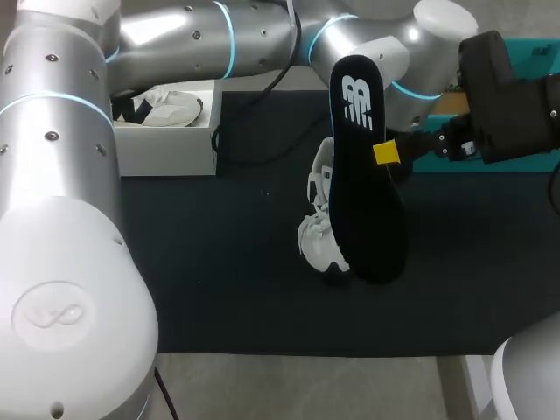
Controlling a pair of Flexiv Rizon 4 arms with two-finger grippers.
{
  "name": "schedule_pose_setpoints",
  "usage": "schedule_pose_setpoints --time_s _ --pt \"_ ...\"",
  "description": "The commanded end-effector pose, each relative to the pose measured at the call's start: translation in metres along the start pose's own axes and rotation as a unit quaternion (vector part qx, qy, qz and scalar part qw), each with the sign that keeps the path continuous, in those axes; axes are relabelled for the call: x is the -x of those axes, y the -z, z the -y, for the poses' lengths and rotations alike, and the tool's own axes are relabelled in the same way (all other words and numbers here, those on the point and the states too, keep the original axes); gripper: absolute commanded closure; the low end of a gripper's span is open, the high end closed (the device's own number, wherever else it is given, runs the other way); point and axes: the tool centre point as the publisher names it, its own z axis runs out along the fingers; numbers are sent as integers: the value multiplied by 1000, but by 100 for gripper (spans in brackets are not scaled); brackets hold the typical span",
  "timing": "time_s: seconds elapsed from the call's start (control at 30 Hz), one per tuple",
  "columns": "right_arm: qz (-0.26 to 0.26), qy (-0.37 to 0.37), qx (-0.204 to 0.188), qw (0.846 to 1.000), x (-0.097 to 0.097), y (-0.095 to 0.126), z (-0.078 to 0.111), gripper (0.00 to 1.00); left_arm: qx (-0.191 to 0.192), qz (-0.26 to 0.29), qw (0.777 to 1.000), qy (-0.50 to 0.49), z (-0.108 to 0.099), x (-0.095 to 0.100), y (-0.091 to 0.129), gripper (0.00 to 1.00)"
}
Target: Take the shoe out of the shoebox, open the shoe tongue, remove and reinsert the insole, then place the shoe into the shoebox
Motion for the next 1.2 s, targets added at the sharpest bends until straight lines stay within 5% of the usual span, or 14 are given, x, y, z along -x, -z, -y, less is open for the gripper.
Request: schedule_pose_setpoints --time_s 0.03,0.33,0.87,1.2 --pt "0 -1 -2 1000 0 -4 -4 100 6 31 999 20 1 -18 20 0" --pt "0 -1 -2 1000 0 -4 -4 100 -2 104 992 72 -6 -26 56 0" --pt "0 -1 -2 1000 0 -4 -4 100 -41 212 976 18 -29 -21 133 0" --pt "0 -1 -2 1000 0 -4 -4 100 -41 212 976 18 -29 -21 133 0"
